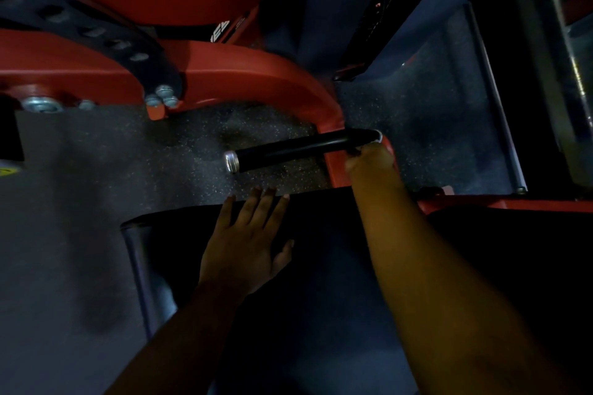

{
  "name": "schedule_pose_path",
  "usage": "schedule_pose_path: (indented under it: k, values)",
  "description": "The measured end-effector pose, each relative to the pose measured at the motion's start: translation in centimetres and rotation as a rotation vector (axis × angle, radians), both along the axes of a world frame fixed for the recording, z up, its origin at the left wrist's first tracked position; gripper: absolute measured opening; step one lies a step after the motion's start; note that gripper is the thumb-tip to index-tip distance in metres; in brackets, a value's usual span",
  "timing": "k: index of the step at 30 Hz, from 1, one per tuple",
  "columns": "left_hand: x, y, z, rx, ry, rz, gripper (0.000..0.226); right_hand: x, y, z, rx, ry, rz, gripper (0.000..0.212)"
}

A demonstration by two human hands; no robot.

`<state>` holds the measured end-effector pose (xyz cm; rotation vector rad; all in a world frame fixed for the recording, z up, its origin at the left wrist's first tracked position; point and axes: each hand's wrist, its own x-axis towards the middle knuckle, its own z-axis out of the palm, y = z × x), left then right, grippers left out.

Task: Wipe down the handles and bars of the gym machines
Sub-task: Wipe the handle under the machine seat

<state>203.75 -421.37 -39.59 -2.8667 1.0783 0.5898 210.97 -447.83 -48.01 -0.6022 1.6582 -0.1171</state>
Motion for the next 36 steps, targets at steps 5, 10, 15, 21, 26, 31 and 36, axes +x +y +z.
schedule_pose_path:
  k: [5, 10, 15, 21, 26, 31, 36]
  values:
    - [0.1, 0.0, -0.1, 0.014, -0.01, -0.01, 0.078, -1.5, 5.6, 6.0, 0.076, -0.381, -0.199, 0.016]
    - [0.1, 0.1, 0.0, 0.012, -0.019, -0.018, 0.077, -3.9, 6.5, 7.6, -0.296, -0.32, 0.139, 0.009]
    - [0.1, 0.0, 0.2, 0.004, -0.016, -0.007, 0.077, -2.8, -0.1, 5.1, -0.604, -0.262, 0.311, 0.018]
    - [0.2, 0.1, 0.2, 0.019, -0.021, -0.003, 0.077, -1.4, 4.2, 4.3, -0.723, -0.148, 0.422, 0.028]
    - [-0.1, 0.1, 0.1, 0.026, -0.018, -0.001, 0.078, -4.8, 7.1, 4.8, -1.091, -0.266, 0.62, 0.03]
    - [0.1, -0.2, 0.1, 0.024, -0.019, -0.003, 0.077, -3.5, 1.1, 3.9, -0.992, -0.038, 0.901, 0.028]
    - [0.0, 0.0, 0.1, 0.033, -0.019, -0.007, 0.078, -1.0, -4.7, 2.6, -0.69, 0.042, 1.005, 0.027]
